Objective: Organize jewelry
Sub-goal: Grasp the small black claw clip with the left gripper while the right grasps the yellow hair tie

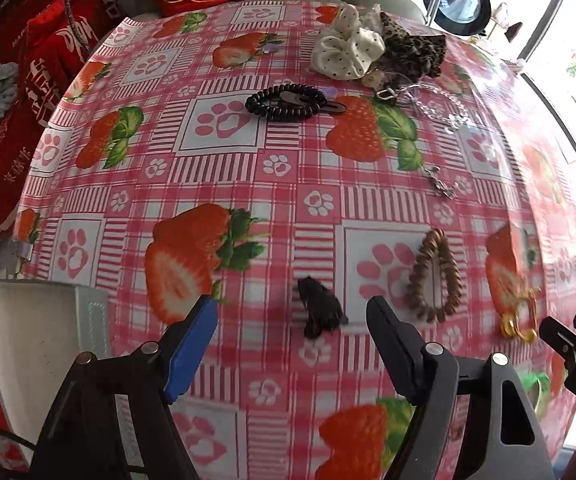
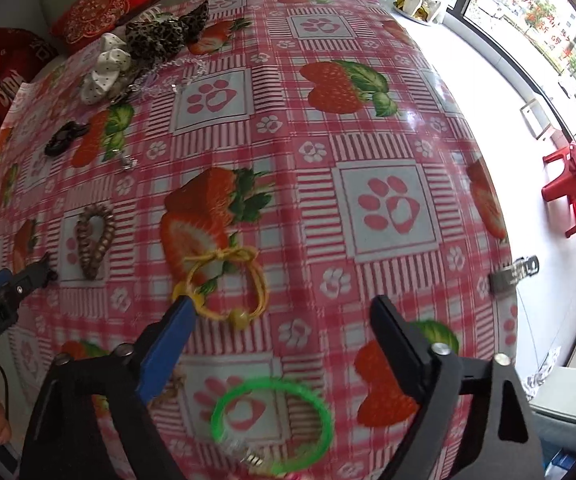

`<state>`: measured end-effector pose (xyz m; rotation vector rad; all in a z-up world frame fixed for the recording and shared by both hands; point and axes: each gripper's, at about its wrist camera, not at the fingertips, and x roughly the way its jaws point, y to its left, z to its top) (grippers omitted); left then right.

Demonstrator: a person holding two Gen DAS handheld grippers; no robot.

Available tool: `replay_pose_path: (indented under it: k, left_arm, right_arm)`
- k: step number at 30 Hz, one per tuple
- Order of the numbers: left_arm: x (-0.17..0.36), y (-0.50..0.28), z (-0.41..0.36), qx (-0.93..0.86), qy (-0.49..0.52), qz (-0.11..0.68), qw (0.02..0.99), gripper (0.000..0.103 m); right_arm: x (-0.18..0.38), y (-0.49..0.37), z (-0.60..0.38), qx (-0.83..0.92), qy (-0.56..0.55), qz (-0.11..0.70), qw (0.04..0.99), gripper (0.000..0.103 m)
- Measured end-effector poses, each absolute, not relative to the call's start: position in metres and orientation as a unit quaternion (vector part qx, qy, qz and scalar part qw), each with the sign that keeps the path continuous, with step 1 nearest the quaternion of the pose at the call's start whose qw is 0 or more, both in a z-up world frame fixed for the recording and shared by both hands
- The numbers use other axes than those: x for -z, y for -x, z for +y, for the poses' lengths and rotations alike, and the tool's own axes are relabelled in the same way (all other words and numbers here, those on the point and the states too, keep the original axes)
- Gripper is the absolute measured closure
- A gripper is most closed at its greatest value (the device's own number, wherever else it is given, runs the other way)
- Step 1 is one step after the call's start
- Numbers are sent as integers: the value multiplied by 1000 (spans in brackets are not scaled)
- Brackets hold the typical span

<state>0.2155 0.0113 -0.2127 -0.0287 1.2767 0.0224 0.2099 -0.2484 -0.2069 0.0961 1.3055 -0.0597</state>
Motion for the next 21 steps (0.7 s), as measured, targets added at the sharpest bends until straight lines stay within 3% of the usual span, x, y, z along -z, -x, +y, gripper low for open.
replay_pose_path:
  k: [4, 6, 11, 13, 15, 16, 17, 18, 19, 21]
  left_arm:
    - [226, -221, 8, -18, 14, 601, 799, 20]
    - [231, -223, 6, -20, 12, 605, 796, 30]
    - [233, -222, 0, -22, 2, 599, 801, 35]
    - [231, -220, -3, -17, -2, 596, 803, 51]
    - [229, -220, -7, -6, -1, 595, 804, 79]
    - [229, -220, -7, -5, -1, 596, 803, 79]
    - [228, -219, -8, -3, 1, 596, 803, 79]
    - [227, -217, -9, -1, 4, 596, 803, 79]
    - [224, -215, -10, 2, 9, 593, 805, 79]
    - [219, -210, -10, 6, 11, 590, 807, 79]
  right_arm:
    - [220, -220, -250, 16, -32, 615, 788, 29]
    - [227, -224, -247, 6, -19, 617, 786, 35]
    - [229, -228, -236, -14, 8, 605, 796, 35]
    - [229, -230, -230, -24, 25, 599, 800, 37]
    - [228, -232, -222, -31, 42, 593, 803, 42]
    - [228, -232, -220, -34, 48, 592, 804, 43]
    - [227, -232, -218, -39, 51, 590, 805, 52]
    - [226, -232, -217, -46, 51, 587, 807, 83]
    - [227, -231, -215, -51, 50, 590, 804, 95]
    - [227, -230, -216, -55, 41, 591, 804, 99]
